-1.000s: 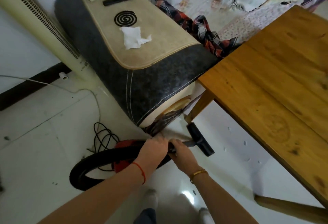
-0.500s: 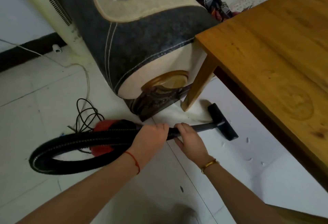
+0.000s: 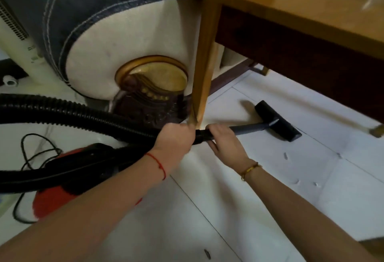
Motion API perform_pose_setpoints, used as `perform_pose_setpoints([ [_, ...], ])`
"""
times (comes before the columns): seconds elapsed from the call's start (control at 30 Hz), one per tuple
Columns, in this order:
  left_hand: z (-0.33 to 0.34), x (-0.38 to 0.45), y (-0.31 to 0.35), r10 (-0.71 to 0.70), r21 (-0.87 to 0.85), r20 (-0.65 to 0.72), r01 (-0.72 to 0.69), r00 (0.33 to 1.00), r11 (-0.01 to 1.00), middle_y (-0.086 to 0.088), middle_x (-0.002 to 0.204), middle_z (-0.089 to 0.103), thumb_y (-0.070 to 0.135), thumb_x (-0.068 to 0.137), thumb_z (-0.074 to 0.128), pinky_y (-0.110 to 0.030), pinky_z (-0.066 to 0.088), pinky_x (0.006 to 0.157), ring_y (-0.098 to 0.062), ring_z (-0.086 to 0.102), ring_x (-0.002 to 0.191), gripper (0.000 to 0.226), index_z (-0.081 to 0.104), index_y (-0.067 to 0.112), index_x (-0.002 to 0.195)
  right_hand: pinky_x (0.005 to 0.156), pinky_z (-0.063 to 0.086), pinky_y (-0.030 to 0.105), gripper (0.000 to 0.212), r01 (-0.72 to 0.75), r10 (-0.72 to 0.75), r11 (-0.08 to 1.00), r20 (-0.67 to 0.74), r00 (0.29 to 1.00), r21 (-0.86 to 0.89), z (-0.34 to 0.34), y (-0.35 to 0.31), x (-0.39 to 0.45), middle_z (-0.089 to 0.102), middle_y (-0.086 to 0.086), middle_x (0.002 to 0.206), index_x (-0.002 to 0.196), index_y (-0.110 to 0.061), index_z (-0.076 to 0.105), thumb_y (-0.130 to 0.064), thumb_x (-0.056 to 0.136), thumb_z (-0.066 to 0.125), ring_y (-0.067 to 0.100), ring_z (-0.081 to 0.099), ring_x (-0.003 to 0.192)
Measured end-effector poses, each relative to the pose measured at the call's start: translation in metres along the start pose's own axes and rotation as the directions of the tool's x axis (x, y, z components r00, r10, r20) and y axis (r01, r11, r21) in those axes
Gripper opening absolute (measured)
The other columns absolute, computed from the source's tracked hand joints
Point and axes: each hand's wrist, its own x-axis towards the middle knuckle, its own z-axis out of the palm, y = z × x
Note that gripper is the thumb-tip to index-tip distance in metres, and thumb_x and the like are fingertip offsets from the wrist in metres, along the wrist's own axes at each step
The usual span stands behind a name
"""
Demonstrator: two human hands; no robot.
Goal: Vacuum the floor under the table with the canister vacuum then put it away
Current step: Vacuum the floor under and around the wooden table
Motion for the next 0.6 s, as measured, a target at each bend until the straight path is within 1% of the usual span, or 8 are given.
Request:
perform_pose_setpoints([
  [0.1,0.005,0.013,0.029,0.007,0.01,-0.045,-0.007,0.999,1.0,-0.004,0.109,0.062,0.023,0.095,0.049,-0.029,0.036,0.062,-0.021,0.064,0.093,0.024,0.049,0.013,0.117,0.073,0.032,0.026,0.016,-0.065,0.064,0.998,-0.032,0.997,-0.023,-0.002,0.018,-0.014,0.058,0.005,0.091,0.098,-0.013,0.055,-0.021,0.087,0.062,0.022,0.05,0.083],
  [0.2,0.0,0.015,0.05,0.032,0.012,-0.066,-0.031,0.997,0.999,-0.004,0.11,0.061,0.025,0.096,0.049,-0.026,0.024,0.049,-0.02,0.064,0.093,0.028,0.046,0.011,0.121,0.074,0.036,0.027,0.022,-0.088,0.088,0.996,-0.036,0.995,0.003,-0.013,0.021,-0.027,0.059,0.003,0.091,0.1,-0.013,0.055,-0.022,0.082,0.065,0.021,0.051,0.083],
  [0.23,-0.004,0.014,0.053,0.038,0.016,-0.064,-0.037,0.997,0.999,-0.005,0.11,0.061,0.025,0.096,0.048,-0.026,0.022,0.046,-0.02,0.065,0.093,0.029,0.046,0.01,0.12,0.073,0.036,0.026,0.022,-0.091,0.092,0.996,-0.031,0.995,0.016,-0.017,0.019,-0.03,0.058,0.003,0.09,0.1,-0.013,0.056,-0.02,0.081,0.064,0.02,0.051,0.083],
  [0.27,-0.007,0.012,0.055,0.046,0.018,-0.078,-0.045,0.996,0.999,-0.004,0.109,0.06,0.025,0.096,0.048,-0.027,0.024,0.048,-0.02,0.065,0.092,0.028,0.046,0.009,0.12,0.072,0.035,0.026,0.022,-0.097,0.098,0.995,-0.024,0.995,0.026,-0.022,0.016,-0.032,0.058,0.003,0.09,0.099,-0.013,0.056,-0.019,0.08,0.064,0.021,0.051,0.083],
  [0.33,-0.016,0.006,0.054,0.074,0.017,-0.11,-0.072,0.991,0.997,-0.004,0.109,0.06,0.024,0.097,0.047,-0.028,0.033,0.057,-0.02,0.065,0.091,0.027,0.046,0.009,0.12,0.07,0.035,0.028,0.021,-0.11,0.111,0.993,-0.026,0.993,0.043,-0.031,0.009,-0.033,0.056,0.004,0.088,0.098,-0.011,0.056,-0.015,0.078,0.063,0.022,0.05,0.081],
  [0.37,-0.021,0.002,0.05,0.095,0.021,-0.126,-0.093,0.987,0.995,-0.004,0.11,0.06,0.023,0.097,0.046,-0.03,0.034,0.06,-0.021,0.065,0.091,0.027,0.046,0.009,0.12,0.07,0.036,0.029,0.02,-0.115,0.116,0.992,-0.034,0.993,0.048,-0.036,0.004,-0.033,0.056,0.005,0.087,0.097,-0.011,0.056,-0.014,0.078,0.063,0.022,0.05,0.08],
  [0.47,-0.033,-0.008,0.034,0.156,0.034,-0.196,-0.152,0.968,0.988,-0.005,0.112,0.059,0.026,0.098,0.044,-0.031,0.035,0.061,-0.022,0.064,0.094,0.028,0.045,0.01,0.122,0.068,0.038,0.033,0.019,-0.11,0.111,0.994,-0.029,0.993,0.01,-0.045,-0.011,-0.03,0.055,0.007,0.087,0.095,-0.009,0.055,-0.015,0.08,0.063,0.023,0.048,0.08],
  [0.6,-0.036,-0.01,0.019,0.199,0.024,-0.197,-0.198,0.96,0.98,-0.005,0.111,0.059,0.032,0.097,0.045,-0.031,0.036,0.062,-0.023,0.064,0.094,0.031,0.044,0.012,0.12,0.067,0.034,0.032,0.018,-0.138,0.137,0.987,-0.019,0.99,-0.085,-0.046,-0.02,-0.027,0.056,0.01,0.09,0.096,-0.008,0.053,-0.016,0.083,0.061,0.027,0.05,0.083],
])
